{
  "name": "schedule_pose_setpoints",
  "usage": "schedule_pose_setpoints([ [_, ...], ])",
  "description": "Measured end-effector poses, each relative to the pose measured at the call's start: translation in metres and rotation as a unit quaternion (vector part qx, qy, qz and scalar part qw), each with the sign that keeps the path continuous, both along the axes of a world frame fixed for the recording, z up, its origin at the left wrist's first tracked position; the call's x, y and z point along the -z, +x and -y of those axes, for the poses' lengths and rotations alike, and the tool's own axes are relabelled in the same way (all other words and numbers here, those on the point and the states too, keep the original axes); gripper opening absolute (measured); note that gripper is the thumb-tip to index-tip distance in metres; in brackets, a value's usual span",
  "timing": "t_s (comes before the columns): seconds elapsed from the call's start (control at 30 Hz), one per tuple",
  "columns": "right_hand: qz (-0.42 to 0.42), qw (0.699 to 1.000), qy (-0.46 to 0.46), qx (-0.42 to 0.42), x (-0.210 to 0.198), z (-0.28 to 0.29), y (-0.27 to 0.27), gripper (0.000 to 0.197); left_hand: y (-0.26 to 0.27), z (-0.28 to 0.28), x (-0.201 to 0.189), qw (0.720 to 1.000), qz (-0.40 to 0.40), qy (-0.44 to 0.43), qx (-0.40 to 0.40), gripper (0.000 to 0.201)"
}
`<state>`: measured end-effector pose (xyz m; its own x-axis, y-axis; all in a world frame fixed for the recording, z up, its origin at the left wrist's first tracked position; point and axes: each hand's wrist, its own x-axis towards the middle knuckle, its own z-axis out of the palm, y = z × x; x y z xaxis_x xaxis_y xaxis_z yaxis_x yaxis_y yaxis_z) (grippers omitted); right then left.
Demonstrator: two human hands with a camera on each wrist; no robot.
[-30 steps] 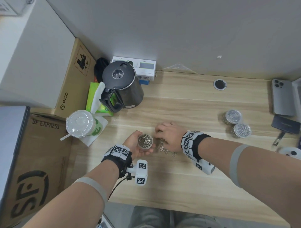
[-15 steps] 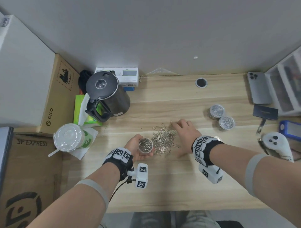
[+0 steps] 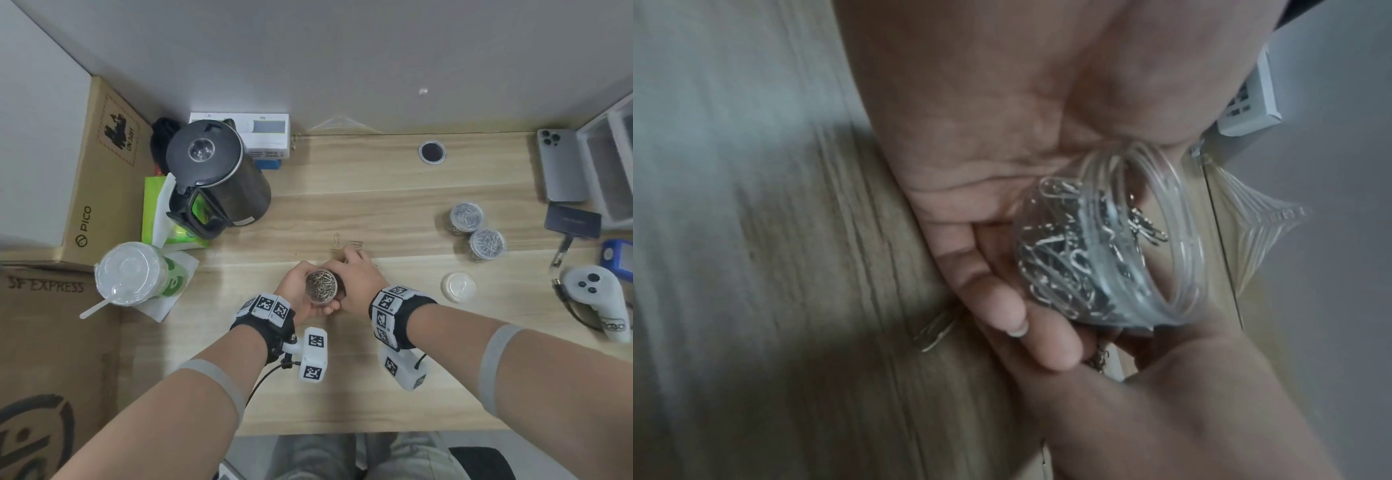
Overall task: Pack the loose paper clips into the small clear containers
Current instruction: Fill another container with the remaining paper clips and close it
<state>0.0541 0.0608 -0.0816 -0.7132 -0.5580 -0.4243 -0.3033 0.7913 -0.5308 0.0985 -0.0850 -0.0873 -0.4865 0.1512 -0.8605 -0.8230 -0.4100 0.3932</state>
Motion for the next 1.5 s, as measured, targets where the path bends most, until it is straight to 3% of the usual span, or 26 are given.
schedule_pose_setpoints([
  [0.23,0.009,0.999,-0.036,0.039,-0.004,-0.004,0.003,0.041,-0.004,-0.002,-0.011,1.000,0.001,0.025,0.012,0.050],
  [0.37,0.024,0.998,-0.030,0.055,-0.004,-0.003,0.001,0.042,-0.001,0.003,-0.014,1.000,0.013,-0.005,0.004,0.050],
  [0.57,0.025,0.999,-0.016,0.023,-0.021,-0.010,-0.015,0.022,0.006,0.008,-0.024,0.998,0.023,-0.064,-0.011,0.056],
  [0.73,0.013,0.999,-0.012,0.048,-0.038,-0.022,-0.024,0.011,0.003,0.004,-0.033,0.995,0.041,-0.080,-0.036,0.059],
  [0.93,0.014,0.993,-0.084,0.078,-0.070,-0.015,-0.031,0.013,-0.007,-0.004,-0.039,0.989,0.074,-0.108,-0.073,0.052],
  [1.13,0.024,0.999,-0.045,0.005,-0.078,0.008,-0.015,0.020,-0.009,-0.016,-0.048,0.988,0.073,-0.046,-0.125,0.048],
  [1.27,0.026,0.998,-0.056,-0.029,-0.077,0.011,-0.008,0.024,-0.007,-0.018,-0.044,0.990,0.062,-0.062,-0.112,0.048],
  [1.5,0.119,0.978,-0.166,0.040,-0.082,0.001,-0.005,0.030,-0.002,-0.016,-0.040,0.991,0.036,-0.047,-0.122,0.029],
])
